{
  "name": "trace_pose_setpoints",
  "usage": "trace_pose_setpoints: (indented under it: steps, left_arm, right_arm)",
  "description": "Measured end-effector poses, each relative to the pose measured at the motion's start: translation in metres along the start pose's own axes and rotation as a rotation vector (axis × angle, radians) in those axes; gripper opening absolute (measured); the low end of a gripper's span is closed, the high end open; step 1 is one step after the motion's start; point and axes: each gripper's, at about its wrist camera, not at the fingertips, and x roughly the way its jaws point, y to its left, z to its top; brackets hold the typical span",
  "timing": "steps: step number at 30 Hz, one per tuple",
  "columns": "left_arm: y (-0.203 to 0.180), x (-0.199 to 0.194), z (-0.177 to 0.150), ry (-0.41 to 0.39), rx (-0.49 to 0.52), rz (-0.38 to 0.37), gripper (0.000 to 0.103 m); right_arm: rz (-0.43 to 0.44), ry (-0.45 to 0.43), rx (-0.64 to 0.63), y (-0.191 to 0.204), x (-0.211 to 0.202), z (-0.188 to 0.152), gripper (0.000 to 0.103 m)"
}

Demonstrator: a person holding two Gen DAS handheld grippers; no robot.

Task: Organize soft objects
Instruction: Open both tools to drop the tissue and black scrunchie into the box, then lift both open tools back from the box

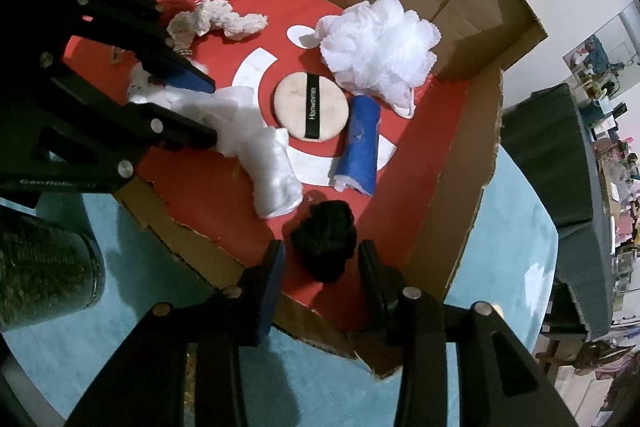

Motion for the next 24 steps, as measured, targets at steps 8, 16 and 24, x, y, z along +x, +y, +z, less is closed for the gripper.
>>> trace_pose_setpoints:
  steps: [8,16,24]
  left_arm:
    - [0.006,-0.008,-0.005,-0.039,-0.034,0.009,0.062]
    - [0.017,-0.038,-0.016,-0.103,-0.111,0.017,0.062]
    - [0.023,-0.082,-0.046,-0.208,-0.277,0.048,0.072]
  right_arm:
    - [0.007,-0.041,0.024,-0.002,-0.017,-0.002,0.048]
    - [0.023,-0.122,0.096,-0.012,-0.046,-0.006,0.063]
    - [0.076,-0.251,0.254,-0.017,-0.081,-0.018,0.089]
